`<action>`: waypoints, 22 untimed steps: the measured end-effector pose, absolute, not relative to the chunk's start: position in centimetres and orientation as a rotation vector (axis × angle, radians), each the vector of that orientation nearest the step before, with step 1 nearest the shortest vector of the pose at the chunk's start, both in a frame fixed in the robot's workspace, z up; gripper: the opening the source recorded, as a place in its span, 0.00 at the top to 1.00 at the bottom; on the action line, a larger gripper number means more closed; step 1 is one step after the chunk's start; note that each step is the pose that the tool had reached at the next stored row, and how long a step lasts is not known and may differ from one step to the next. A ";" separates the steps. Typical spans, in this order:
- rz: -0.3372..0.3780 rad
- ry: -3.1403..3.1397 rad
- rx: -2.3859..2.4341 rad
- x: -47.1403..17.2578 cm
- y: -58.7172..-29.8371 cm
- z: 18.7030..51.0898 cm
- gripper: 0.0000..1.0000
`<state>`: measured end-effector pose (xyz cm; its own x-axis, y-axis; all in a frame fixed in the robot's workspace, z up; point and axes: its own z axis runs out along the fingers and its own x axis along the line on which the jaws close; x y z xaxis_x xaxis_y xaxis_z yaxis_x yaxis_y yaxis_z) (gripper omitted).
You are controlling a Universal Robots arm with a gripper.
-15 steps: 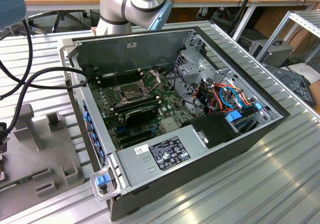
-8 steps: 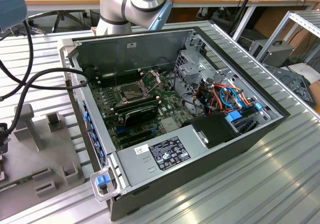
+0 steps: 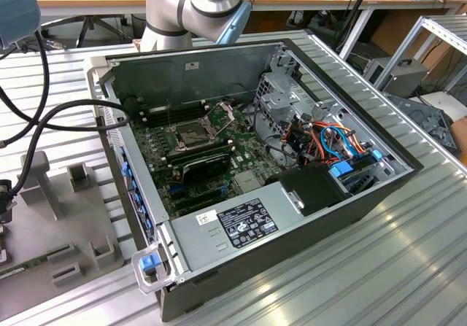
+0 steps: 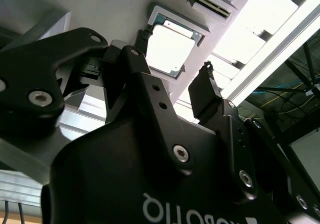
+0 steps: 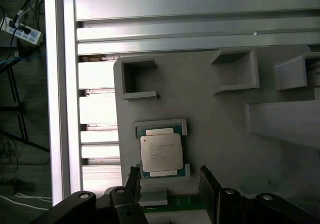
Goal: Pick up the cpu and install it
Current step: 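Pick up the cpu and move it towards the insertion slot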
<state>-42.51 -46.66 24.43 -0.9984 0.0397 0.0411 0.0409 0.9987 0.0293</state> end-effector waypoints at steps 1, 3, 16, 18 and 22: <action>-0.047 -3.100 -0.063 -42.5 -46.7 24.4 0.40; -0.047 -3.100 -0.063 -42.5 -46.7 24.4 0.40; -0.047 -3.100 -0.063 -42.4 -46.7 24.2 0.40; -0.047 -3.100 -0.063 -42.4 -46.7 24.2 0.40; -0.047 -3.100 -0.063 -42.3 -46.8 24.1 0.40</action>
<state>-42.34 -46.76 24.10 -0.9984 0.0397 0.0411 0.0409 0.9987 0.0293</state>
